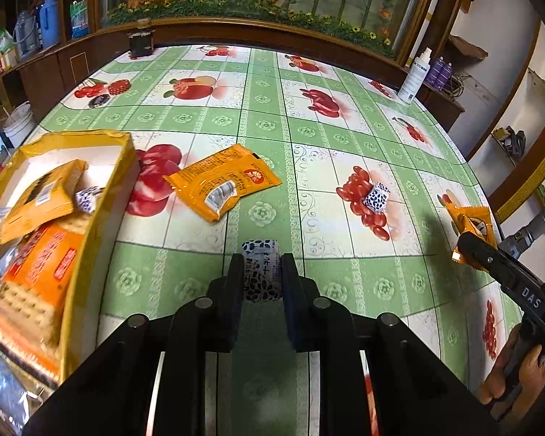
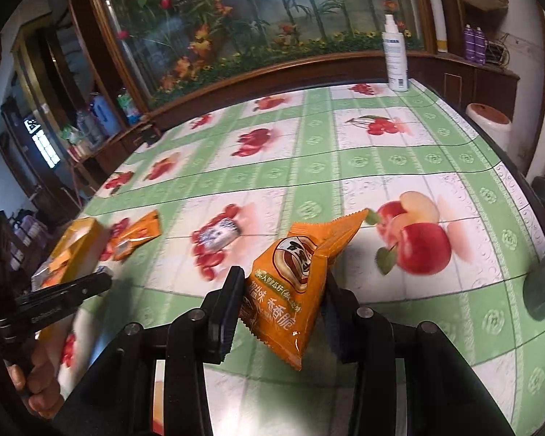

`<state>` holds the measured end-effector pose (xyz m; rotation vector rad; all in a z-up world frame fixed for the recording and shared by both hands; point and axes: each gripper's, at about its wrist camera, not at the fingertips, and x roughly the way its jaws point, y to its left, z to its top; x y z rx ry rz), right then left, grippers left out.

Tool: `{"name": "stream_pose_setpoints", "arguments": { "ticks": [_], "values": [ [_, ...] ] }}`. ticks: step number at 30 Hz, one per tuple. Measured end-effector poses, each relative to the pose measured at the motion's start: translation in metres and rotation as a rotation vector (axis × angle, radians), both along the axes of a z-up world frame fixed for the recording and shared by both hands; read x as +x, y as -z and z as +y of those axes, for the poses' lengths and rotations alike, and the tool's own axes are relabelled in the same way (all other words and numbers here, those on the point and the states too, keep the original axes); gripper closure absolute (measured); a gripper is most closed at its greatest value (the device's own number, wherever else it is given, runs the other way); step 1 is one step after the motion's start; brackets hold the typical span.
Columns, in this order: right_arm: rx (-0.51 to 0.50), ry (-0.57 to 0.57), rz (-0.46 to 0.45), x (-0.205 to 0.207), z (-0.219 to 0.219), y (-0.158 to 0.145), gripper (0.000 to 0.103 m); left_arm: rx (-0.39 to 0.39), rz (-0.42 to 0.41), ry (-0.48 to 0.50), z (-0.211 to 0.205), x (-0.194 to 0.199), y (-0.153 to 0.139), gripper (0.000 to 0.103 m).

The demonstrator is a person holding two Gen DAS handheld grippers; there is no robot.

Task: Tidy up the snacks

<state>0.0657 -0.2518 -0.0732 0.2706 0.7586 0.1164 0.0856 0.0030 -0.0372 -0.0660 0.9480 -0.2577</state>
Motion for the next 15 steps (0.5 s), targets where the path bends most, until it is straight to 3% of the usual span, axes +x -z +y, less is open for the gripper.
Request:
{"name": "stream_pose_setpoints", "arguments": {
  "ticks": [15],
  "values": [
    [0.081, -0.166, -0.051, -0.044, 0.066, -0.021, 0.061, 0.127, -0.131, -0.057, 0.015, -0.054, -0.033, 0.086]
  ]
}}
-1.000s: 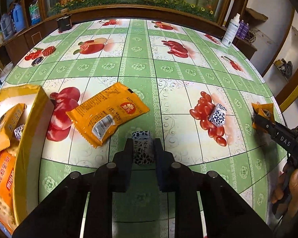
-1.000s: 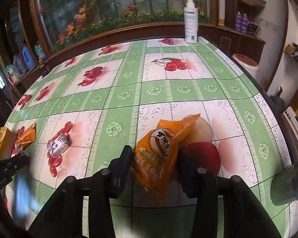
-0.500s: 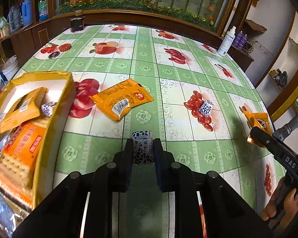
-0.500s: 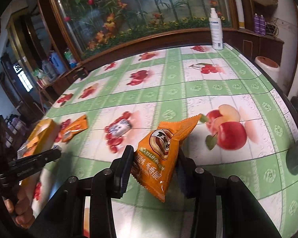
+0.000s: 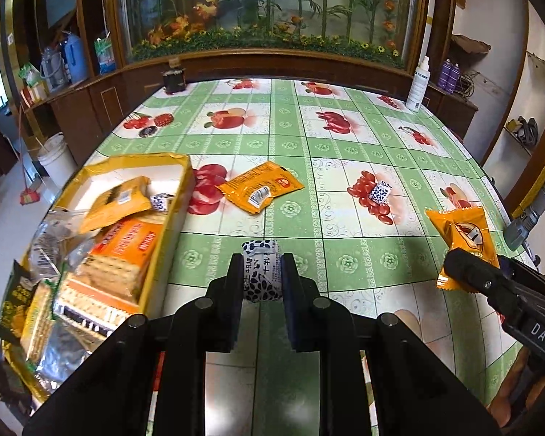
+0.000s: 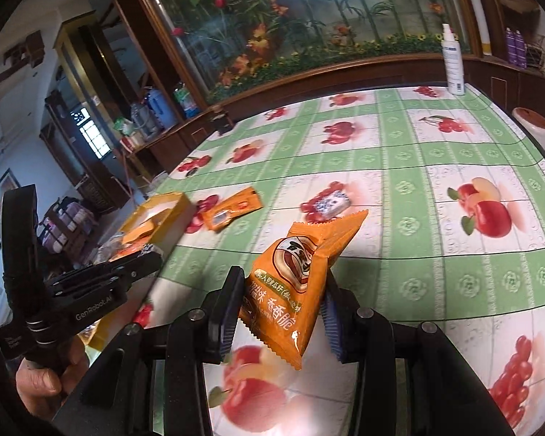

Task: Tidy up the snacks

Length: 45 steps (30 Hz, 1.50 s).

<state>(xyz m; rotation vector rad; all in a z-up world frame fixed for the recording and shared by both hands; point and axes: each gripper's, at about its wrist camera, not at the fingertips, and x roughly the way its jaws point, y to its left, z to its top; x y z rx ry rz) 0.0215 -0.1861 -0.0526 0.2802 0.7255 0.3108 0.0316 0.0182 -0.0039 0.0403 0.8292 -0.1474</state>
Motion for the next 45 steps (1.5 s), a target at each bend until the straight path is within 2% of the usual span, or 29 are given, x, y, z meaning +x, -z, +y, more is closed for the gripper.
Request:
{"name": "stream_pose_setpoints", "arguments": {
  "ticks": [9, 22, 45],
  "values": [
    [0.011, -0.065, -0.027, -0.016, 0.028, -0.012, 0.061, 0.006, -0.036, -0.034, 0.016, -0.018, -0.009, 0.086],
    [0.006, -0.102, -0.045, -0.026, 0.049, -0.021, 0.061, 0.017, -0.076, -0.083, 0.040, -0.031, -0.014, 0.086],
    [-0.016, -0.219, -0.035, -0.017, 0.110, -0.020, 0.061, 0.002, -0.072, -0.191, 0.096, -0.032, -0.007, 0.086]
  ]
}}
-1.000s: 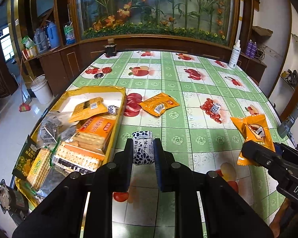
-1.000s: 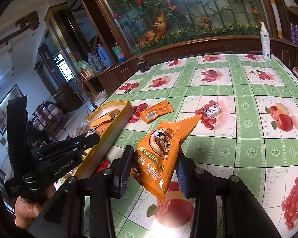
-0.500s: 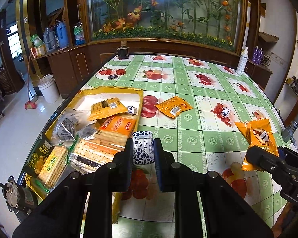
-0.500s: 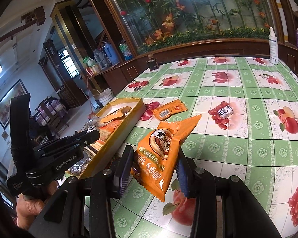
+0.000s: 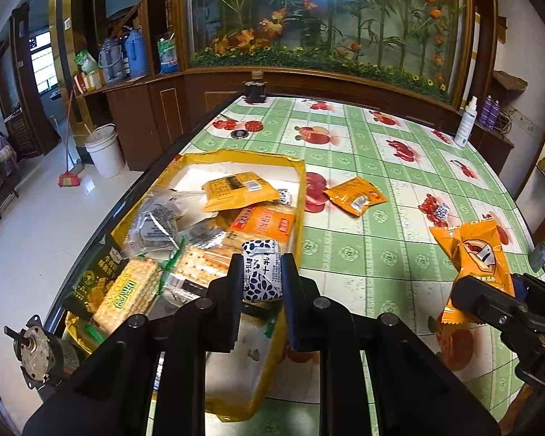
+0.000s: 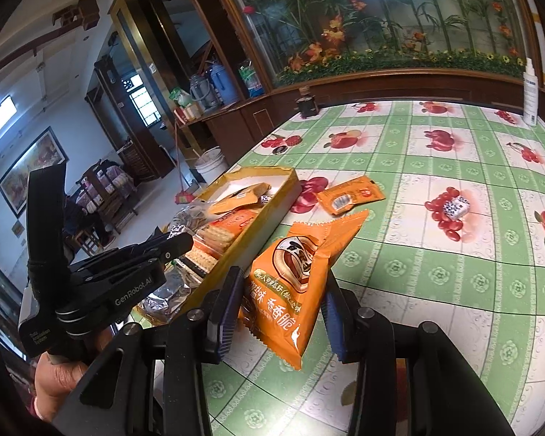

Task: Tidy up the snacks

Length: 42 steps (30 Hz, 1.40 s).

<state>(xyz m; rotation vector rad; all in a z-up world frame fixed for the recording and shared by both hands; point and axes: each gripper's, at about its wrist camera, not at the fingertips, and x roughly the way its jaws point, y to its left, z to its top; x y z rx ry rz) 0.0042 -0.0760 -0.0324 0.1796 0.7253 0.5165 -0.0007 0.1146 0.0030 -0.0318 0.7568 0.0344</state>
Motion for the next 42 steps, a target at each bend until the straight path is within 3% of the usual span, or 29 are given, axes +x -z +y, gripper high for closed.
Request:
{"name": "stream_pose_setpoints", "arguments": {
  "ticks": [21, 35, 42],
  "values": [
    [-0.021, -0.126, -0.011, 0.021, 0.070, -0.003, 0.061, -0.033, 0.034, -0.105, 0.057, 0.001, 0.020, 0.086],
    [-0.040, -0.264, 0.026, 0.052, 0.148, 0.016, 0.061, -0.045, 0.097, -0.193, 0.102, 0.006, 0.045, 0.086],
    [-0.057, -0.296, 0.082, 0.057, 0.166, 0.037, 0.058, -0.045, 0.126, -0.214, 0.112, 0.009, 0.056, 0.085]
  ]
}}
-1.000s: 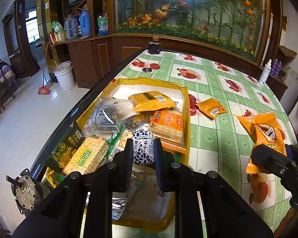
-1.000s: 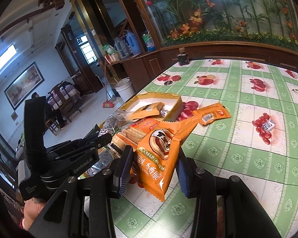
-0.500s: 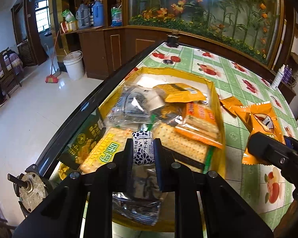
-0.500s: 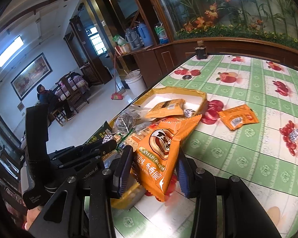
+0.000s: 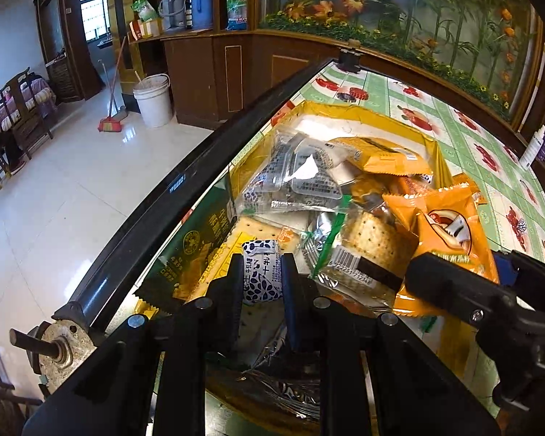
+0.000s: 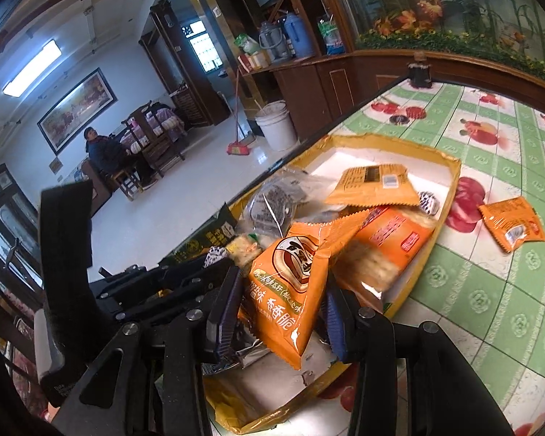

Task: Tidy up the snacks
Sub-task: 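Lower both items into the tray and open both tools, then withdraw both tools from the tray toward the last orange pack and candy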

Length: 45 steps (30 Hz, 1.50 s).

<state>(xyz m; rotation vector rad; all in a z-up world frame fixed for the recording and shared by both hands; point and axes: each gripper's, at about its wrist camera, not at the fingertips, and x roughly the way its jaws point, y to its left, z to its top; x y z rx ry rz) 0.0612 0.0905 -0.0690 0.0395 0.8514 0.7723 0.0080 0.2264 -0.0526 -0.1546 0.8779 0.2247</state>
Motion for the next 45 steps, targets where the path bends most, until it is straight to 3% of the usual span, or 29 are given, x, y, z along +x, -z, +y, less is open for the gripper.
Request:
{"name": "stream_pose_setpoints", "arguments": {
  "ticks": [8, 10, 14, 15, 33, 45],
  "values": [
    [0.014, 0.014, 0.020, 0.004, -0.007, 0.004, 0.059, -0.027, 0.001, -0.024, 0.006, -0.001, 0.000, 0.084],
    [0.014, 0.027, 0.006, 0.003, -0.011, 0.001, 0.055, -0.028, 0.001, -0.027, 0.006, -0.001, -0.001, 0.084],
    [0.034, 0.058, 0.003, 0.003, -0.025, -0.005, 0.053, -0.022, -0.018, -0.033, 0.002, -0.002, -0.007, 0.060],
    [0.039, 0.066, 0.002, 0.003, -0.029, -0.006, 0.052, -0.023, -0.025, -0.031, 0.001, -0.004, -0.009, 0.059],
    [0.078, 0.219, 0.004, -0.004, -0.107, -0.010, 0.049, 0.019, -0.073, 0.026, -0.035, -0.007, -0.035, 0.060],
    [0.086, 0.348, 0.029, 0.000, -0.168, 0.002, 0.046, 0.034, -0.085, 0.149, -0.088, 0.003, -0.049, 0.060]
  ]
}}
